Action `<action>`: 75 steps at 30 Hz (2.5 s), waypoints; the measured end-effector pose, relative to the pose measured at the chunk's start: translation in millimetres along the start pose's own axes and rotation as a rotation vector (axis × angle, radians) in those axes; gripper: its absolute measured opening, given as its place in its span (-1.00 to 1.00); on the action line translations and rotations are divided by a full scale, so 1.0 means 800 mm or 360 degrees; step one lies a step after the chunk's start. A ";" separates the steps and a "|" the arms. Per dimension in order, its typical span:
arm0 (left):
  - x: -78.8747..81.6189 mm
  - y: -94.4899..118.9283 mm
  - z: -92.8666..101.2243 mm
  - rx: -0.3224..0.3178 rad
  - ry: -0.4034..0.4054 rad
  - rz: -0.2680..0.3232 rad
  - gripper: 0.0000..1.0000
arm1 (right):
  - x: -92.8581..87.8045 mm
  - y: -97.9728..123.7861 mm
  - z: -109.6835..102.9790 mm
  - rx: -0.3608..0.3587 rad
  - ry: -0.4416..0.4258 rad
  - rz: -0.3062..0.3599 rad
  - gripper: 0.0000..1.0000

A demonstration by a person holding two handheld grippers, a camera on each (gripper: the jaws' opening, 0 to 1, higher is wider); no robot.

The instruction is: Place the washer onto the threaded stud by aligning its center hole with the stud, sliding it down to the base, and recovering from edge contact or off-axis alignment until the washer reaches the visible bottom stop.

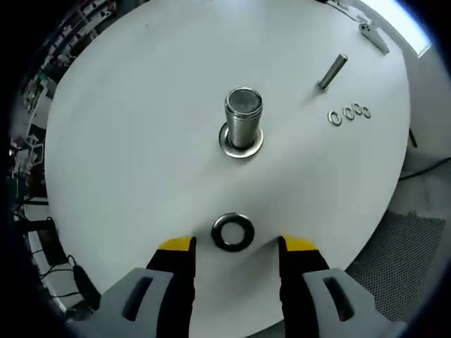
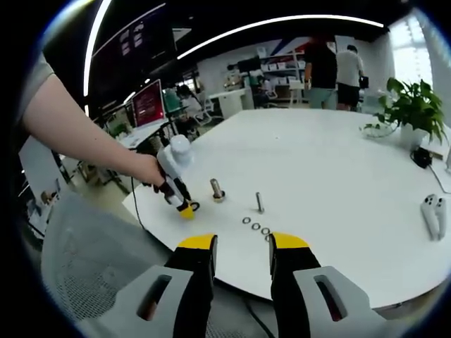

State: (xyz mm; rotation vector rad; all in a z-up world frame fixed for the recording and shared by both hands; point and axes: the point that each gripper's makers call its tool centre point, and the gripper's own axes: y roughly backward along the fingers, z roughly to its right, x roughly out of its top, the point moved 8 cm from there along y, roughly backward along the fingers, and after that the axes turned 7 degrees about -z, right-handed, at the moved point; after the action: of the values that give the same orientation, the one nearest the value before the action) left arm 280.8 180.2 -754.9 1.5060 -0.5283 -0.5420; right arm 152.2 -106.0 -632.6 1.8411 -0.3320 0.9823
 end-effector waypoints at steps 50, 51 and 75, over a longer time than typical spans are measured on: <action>0.021 0.000 0.006 0.0045 -0.0094 -0.0173 -0.60 | 0.001 -0.001 0.000 0.0008 0.0010 -0.0010 -0.40; 0.021 0.000 0.006 0.0043 -0.0091 -0.0167 -0.60 | 0.001 -0.001 -0.001 0.0008 0.0011 -0.0010 -0.40; 0.023 0.007 0.014 0.0016 -0.0292 -0.0047 -0.62 | 0.000 -0.001 0.000 0.0001 0.0009 -0.0011 -0.40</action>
State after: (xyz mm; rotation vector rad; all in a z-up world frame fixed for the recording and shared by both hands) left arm 287.7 159.6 -749.4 1.4837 -0.6521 -0.7055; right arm 153.0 -105.8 -632.9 1.8384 -0.3219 0.9828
